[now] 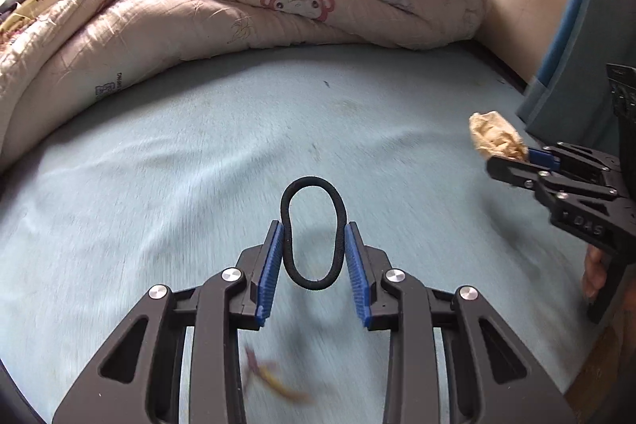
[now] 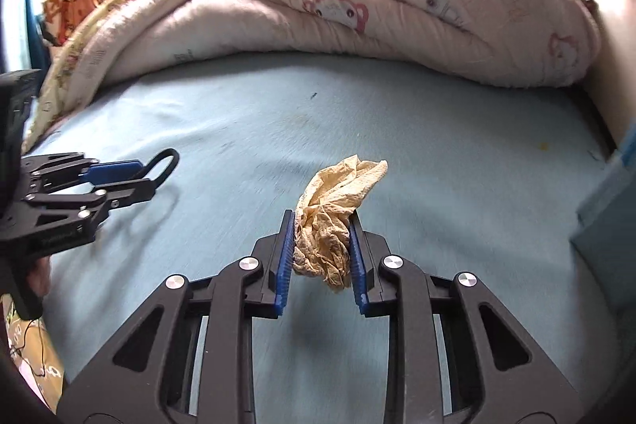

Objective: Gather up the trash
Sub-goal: 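Lower both held items into the white wastebasket and open both tools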

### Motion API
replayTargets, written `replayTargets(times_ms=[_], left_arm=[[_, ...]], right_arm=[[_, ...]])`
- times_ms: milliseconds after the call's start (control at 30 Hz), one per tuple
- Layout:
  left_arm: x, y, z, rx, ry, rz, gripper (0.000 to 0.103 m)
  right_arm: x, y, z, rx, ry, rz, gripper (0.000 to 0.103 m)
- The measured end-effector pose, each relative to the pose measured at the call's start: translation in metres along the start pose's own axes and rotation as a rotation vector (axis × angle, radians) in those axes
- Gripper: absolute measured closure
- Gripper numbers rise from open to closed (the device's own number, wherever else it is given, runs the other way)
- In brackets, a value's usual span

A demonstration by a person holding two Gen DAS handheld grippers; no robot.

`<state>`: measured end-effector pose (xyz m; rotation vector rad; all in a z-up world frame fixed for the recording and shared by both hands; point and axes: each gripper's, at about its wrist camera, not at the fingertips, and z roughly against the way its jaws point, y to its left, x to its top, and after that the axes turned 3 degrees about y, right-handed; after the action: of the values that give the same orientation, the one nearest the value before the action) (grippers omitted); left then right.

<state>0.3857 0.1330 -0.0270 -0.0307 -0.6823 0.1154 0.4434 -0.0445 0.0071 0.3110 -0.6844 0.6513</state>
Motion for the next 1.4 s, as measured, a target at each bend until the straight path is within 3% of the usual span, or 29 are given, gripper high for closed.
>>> replayTargets(times_ms=[267, 633, 1000, 1267, 1400], left_arm=[[-0.066, -0.032, 0.059, -0.029, -0.019, -0.040, 0.073], [-0.176, -0.083, 0.124, -0.072, -0.033, -0.132, 0.073], [-0.290, -0.115, 0.121, -0.117, -0.051, -0.169, 0.073], [-0.350, -0.120, 0.086, -0.132, -0.002, -0.171, 0.073], [-0.362, -0.120, 0.064, -0.130, 0.045, -0.175, 0.073]], right_arm=[[-0.075, 0.027, 0.100, 0.010, -0.082, 0.007, 0.080], [-0.184, 0.072, 0.177, 0.019, -0.117, 0.014, 0.080], [-0.294, 0.102, 0.182, 0.037, -0.086, 0.006, 0.080], [-0.353, 0.117, 0.157, 0.054, -0.015, 0.018, 0.080], [-0.366, 0.119, 0.141, 0.059, 0.030, 0.019, 0.080]])
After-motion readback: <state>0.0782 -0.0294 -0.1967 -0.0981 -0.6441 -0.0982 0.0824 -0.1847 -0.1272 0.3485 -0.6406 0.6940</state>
